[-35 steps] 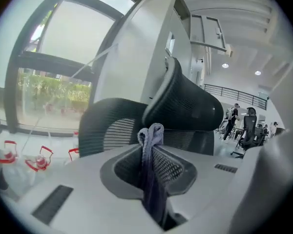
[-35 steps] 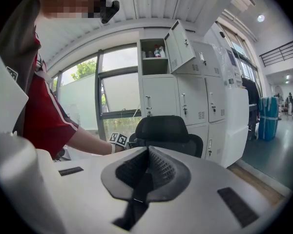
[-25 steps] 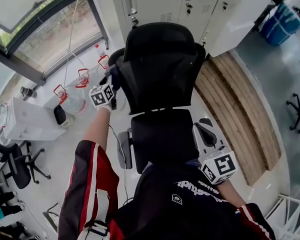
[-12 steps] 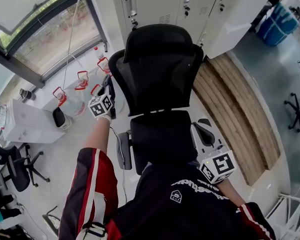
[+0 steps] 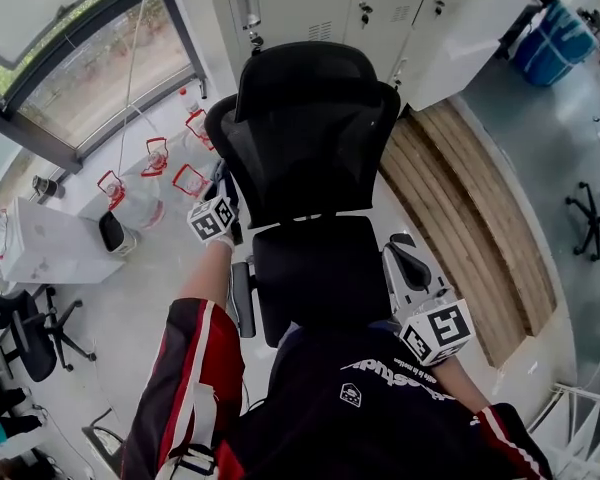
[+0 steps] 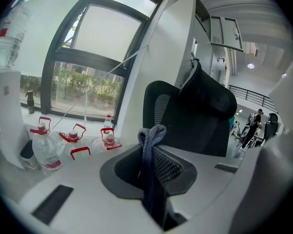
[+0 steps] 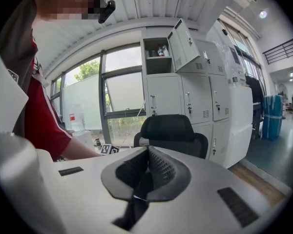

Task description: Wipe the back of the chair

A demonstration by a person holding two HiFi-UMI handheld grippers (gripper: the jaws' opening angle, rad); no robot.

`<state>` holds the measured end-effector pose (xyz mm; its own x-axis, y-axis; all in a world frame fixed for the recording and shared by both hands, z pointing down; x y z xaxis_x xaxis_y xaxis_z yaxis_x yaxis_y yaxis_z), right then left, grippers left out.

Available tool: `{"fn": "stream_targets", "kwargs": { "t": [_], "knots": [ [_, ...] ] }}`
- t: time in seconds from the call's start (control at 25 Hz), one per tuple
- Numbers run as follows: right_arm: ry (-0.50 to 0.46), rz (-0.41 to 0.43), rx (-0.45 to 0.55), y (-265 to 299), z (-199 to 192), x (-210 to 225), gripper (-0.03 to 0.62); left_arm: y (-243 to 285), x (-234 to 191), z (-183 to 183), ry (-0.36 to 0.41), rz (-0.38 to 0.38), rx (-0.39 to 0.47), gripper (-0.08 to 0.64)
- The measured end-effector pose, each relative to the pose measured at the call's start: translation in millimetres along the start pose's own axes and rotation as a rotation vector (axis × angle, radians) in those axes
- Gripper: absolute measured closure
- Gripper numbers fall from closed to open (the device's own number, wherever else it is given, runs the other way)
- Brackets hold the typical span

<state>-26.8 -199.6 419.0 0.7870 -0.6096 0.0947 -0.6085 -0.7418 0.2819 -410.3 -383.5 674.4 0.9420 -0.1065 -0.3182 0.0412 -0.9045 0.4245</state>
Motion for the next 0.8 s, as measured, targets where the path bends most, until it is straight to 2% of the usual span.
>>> {"fn": "stream_targets", "kwargs": {
  "t": [0.4,0.64,0.8],
  "knots": [
    [0.002,-0.013,-0.042,-4.5,-11.5,17.9,0.578,11.9,-5.1,-21.6,-0.019,0.069,-0.021,0.500],
    [0.009,-0.015,-0.046,-8.4,-14.6,25.7,0.578,21.3,14.7,-25.6,-0.015,0.038,-0.023,0.501],
    [0.019,-0.026,-0.041,-12.5,-14.5,35.3,0.578,28.2,32.6,-27.0,0.022,0.022,-0.041,0.500]
  ]
}}
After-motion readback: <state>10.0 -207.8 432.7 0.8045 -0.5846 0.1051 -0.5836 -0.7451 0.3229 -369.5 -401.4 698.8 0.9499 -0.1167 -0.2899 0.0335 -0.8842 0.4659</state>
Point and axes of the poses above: the fingertips, and each gripper's own axes: y forward along the fingers, x to its right, z out of its top, the point moved 2 cm from there along -y, backward along the fingers
